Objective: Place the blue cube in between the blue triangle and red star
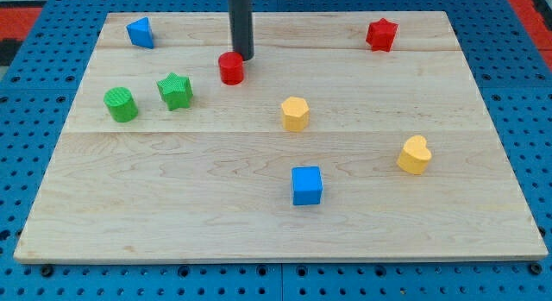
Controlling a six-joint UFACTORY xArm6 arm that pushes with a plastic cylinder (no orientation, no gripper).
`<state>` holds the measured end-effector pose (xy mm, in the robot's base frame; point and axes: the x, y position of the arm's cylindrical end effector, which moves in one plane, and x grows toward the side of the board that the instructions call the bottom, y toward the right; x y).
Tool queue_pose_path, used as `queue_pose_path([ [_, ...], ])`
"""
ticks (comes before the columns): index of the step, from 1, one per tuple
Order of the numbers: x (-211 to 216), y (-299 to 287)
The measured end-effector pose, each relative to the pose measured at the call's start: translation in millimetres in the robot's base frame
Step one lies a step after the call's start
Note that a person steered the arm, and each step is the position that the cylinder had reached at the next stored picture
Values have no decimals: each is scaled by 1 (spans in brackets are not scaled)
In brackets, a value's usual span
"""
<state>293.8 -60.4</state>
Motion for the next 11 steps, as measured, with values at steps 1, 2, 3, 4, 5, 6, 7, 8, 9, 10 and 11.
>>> queue_pose_path([
  [1, 40, -15],
  [2, 73, 5],
  [3, 152, 8],
  [4, 231, 13],
  [5, 271, 71],
  [6, 259, 114],
  [7, 198, 100],
  [8, 160, 78],
  [9, 150, 33],
  [10, 139, 25],
  [11, 92, 38],
])
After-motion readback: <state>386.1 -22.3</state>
